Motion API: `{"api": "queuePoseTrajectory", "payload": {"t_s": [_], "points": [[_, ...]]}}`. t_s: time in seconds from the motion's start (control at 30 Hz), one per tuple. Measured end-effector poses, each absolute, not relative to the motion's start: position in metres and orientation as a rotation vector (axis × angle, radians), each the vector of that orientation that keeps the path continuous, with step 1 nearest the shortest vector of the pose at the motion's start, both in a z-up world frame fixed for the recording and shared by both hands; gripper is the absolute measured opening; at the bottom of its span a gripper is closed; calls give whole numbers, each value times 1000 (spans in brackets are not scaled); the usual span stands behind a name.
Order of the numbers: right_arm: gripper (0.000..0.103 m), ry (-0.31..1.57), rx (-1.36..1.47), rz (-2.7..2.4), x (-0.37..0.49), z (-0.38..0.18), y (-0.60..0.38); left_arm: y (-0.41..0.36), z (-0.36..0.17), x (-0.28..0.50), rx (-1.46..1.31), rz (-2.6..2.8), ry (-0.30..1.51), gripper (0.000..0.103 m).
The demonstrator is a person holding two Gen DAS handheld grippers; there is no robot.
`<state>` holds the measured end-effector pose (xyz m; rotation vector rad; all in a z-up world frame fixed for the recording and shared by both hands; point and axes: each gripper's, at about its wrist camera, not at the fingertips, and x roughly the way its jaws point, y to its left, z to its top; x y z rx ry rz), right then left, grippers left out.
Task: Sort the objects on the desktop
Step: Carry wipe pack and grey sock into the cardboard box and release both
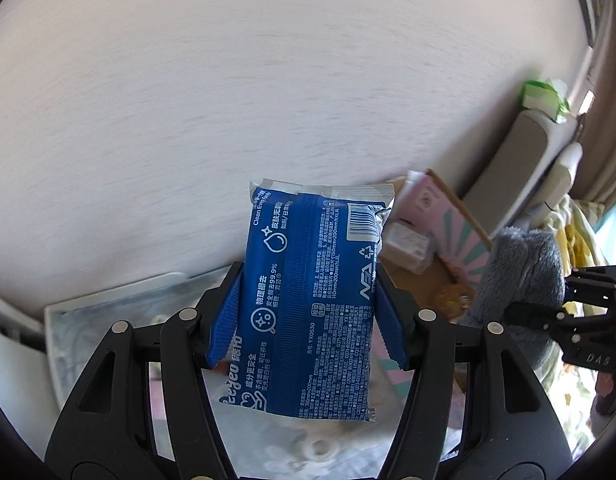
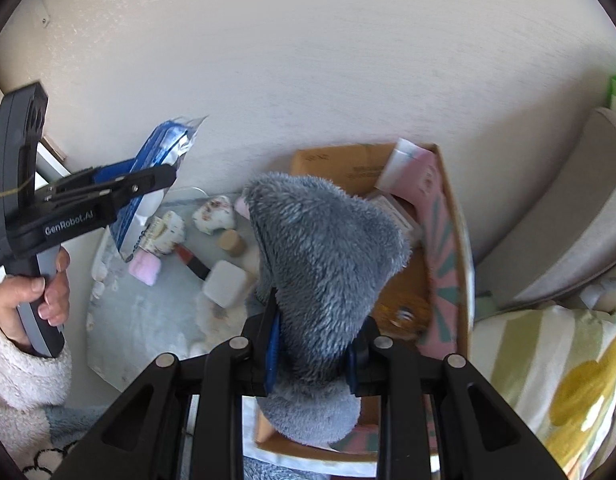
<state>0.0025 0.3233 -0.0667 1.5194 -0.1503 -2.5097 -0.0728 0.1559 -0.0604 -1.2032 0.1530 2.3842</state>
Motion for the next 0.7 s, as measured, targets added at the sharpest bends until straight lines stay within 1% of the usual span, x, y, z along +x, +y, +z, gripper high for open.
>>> {"api": "queuePoseTrajectory", "payload": {"t_s": [0.07,0.2,0.47,0.7], "points": [[24,-137,1548,-2507,7,-71,330,177,-66,-72,-1206,2349,158,57],[24,-3,1622,-2519,12,-86,336,209,-77,-72,-1221,2288,166,57],[24,-19,1678,-2446,14,-108,348,269,-98,-74,-1242,2204,224,57],[24,-6,1678,-2415,9,-116,346,293,-112,-79,-1282,2189,259,57]]}}
